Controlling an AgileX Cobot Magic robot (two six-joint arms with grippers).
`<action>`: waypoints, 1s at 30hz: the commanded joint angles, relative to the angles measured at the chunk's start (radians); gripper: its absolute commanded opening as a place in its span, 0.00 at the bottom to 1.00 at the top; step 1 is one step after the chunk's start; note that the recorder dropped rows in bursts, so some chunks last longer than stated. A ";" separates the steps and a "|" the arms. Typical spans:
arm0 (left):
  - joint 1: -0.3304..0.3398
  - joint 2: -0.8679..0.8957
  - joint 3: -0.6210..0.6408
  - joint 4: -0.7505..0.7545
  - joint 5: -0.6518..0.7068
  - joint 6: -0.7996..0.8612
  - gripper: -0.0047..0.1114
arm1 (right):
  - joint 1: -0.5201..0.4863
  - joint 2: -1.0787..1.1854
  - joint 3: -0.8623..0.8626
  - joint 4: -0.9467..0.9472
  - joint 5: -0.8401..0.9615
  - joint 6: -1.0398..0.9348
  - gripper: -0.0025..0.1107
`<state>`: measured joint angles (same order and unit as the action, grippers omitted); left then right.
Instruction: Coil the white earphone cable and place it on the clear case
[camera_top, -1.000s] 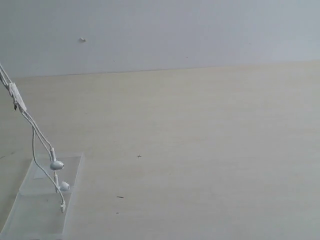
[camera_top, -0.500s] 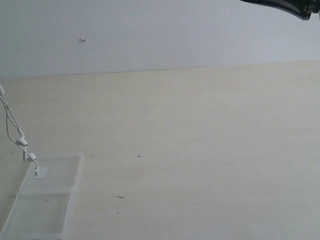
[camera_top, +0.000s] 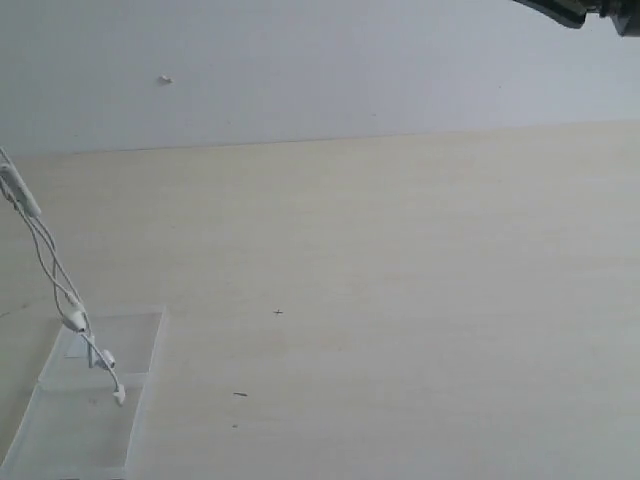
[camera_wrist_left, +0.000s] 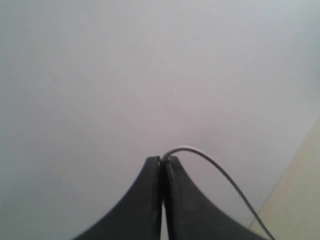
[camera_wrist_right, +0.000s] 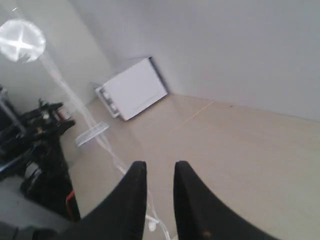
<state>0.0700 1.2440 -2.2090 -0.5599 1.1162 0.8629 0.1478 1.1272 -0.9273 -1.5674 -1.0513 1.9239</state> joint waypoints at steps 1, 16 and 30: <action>0.001 -0.001 -0.004 -0.001 -0.004 0.000 0.04 | 0.057 -0.047 -0.008 -0.115 0.099 -0.015 0.20; 0.001 0.001 -0.004 0.009 0.004 0.000 0.04 | 0.067 -0.183 -0.008 0.747 0.802 0.203 0.02; 0.001 -0.001 -0.004 0.007 0.008 0.000 0.04 | 0.065 -0.160 -0.008 1.396 0.796 -0.489 0.02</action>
<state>0.0700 1.2440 -2.2090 -0.5501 1.1237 0.8629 0.2116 0.9665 -0.9314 -0.0274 -0.1108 1.8376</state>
